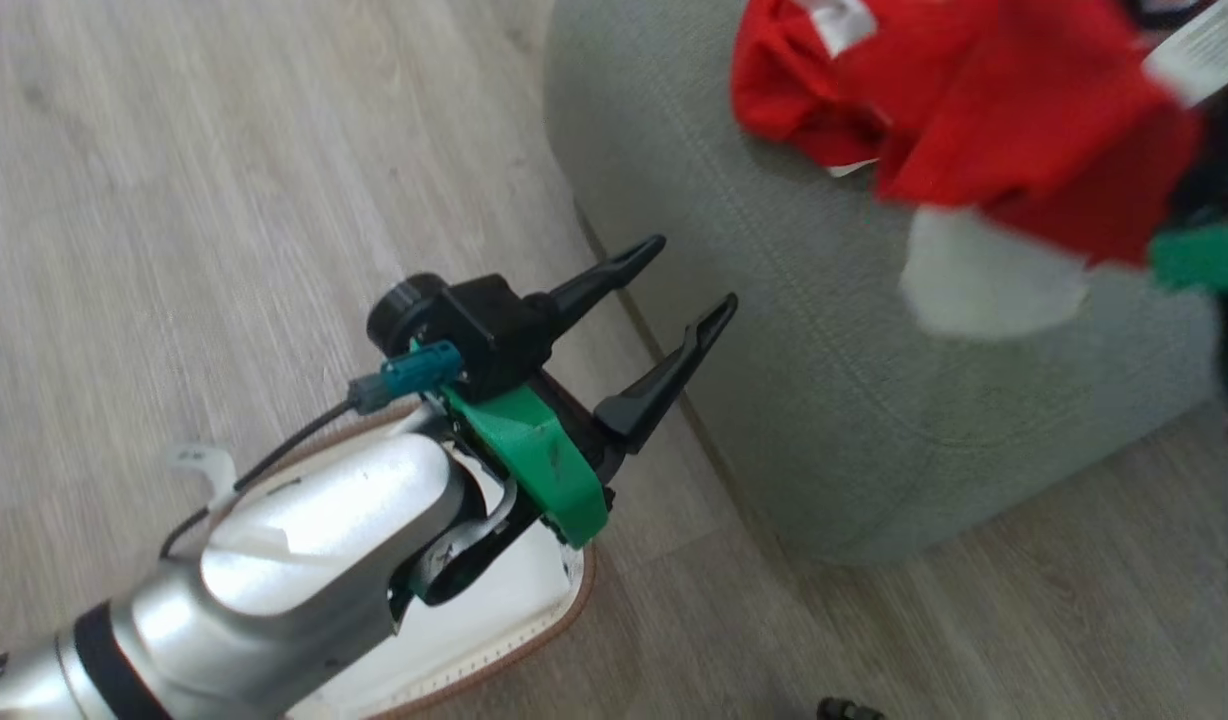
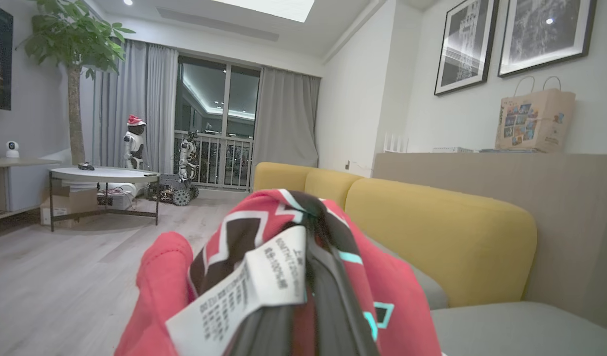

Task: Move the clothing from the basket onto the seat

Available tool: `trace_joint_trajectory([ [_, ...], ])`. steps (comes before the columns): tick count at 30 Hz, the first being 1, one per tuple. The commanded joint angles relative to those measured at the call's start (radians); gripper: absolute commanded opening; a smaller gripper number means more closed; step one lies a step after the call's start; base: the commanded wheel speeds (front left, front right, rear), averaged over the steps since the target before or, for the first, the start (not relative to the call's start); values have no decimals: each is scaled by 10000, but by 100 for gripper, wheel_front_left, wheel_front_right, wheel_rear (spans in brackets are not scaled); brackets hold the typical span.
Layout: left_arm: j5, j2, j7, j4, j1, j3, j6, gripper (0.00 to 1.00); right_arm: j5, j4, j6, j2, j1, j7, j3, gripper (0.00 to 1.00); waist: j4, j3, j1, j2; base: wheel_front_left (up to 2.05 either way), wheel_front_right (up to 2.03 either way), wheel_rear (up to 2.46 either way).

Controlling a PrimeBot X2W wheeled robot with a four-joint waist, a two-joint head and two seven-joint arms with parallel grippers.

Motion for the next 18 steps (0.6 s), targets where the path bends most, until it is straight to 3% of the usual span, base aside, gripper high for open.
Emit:
trace_joint_trajectory([
  [1,102,264,8,-350,-579,411,-20,100,38,-218,-4,-274,-558,61,-1,0,339,433,0,0,0,0,0],
  [9,384,583,380,-996,-1206,459,-54,100,-49,1408,-4,-1591,-2401,348,-1079,0,1102,1811,0,0,0,0,0],
  [18,614,846,594,-1422,-1766,537,-172,100,-982,3372,-4,-2329,-4186,824,-1773,0,1824,3298,0,0,0,0,0],
])
